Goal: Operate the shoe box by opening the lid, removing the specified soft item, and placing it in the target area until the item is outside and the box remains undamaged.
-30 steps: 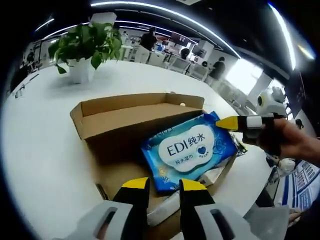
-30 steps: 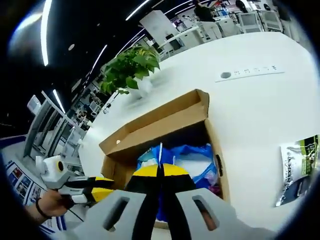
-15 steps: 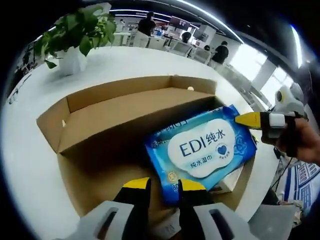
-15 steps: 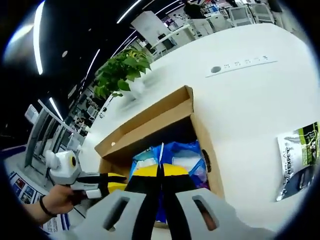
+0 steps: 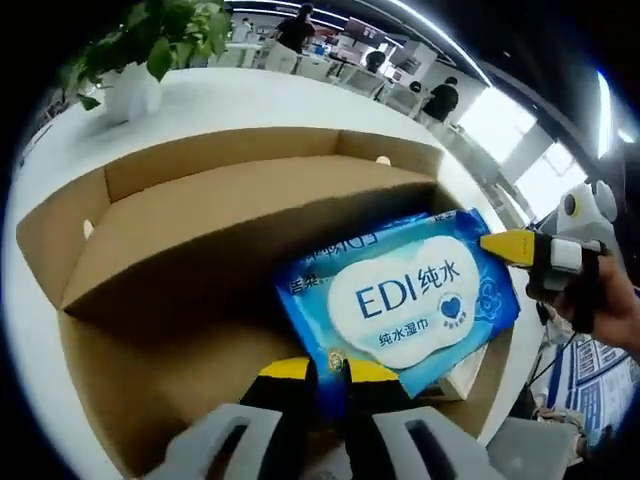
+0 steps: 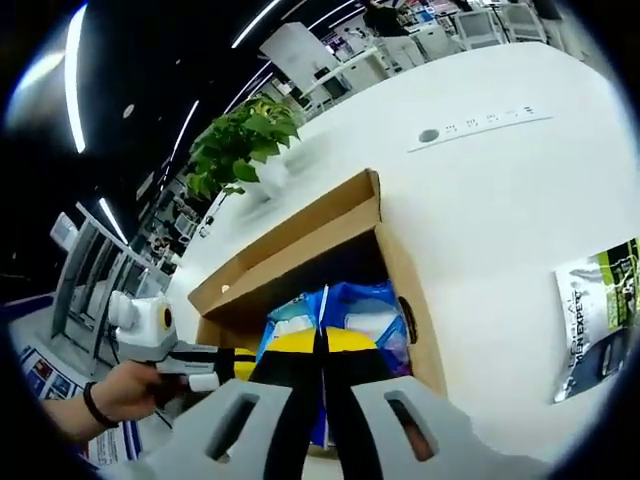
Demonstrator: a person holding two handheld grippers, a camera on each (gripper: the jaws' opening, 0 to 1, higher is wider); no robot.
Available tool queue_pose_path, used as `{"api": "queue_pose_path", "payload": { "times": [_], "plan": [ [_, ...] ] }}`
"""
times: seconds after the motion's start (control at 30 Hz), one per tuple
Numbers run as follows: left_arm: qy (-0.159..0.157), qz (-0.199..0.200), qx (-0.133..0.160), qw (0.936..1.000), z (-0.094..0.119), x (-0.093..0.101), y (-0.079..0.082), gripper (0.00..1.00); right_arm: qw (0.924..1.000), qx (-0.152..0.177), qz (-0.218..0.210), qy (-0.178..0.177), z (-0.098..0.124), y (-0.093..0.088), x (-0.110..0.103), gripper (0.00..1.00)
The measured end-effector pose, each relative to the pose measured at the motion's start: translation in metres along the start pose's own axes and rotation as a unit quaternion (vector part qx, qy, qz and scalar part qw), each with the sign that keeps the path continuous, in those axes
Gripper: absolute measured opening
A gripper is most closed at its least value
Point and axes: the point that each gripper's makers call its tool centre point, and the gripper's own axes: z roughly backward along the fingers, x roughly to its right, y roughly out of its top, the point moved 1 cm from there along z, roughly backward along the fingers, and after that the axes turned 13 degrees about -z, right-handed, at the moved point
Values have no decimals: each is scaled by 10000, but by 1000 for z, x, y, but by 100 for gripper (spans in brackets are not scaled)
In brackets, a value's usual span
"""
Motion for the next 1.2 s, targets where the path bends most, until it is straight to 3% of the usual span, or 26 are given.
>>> {"api": "queue_pose_path", "payload": {
  "times": [0.2, 0.3, 0.6, 0.9, 1.2],
  "plan": [
    [5, 32, 233, 9997, 9, 4, 3, 3, 10000, 0, 19, -36, 1, 2, 4, 0],
    [29, 335, 424, 9985, 15, 3, 5, 2, 10000, 22, 9, -11, 0, 3, 4, 0],
    [118, 482, 885, 9948, 38, 8, 16, 2, 9999, 103, 57, 108, 10, 4, -3, 0],
    [116, 406, 1154, 9924, 56, 22, 31, 2, 9992, 321, 64, 240, 30, 9, -12, 0],
    [5, 221, 1279, 9915, 60, 44, 47, 2, 9976, 606, -130, 296, 56, 17, -4, 0]
  ]
}}
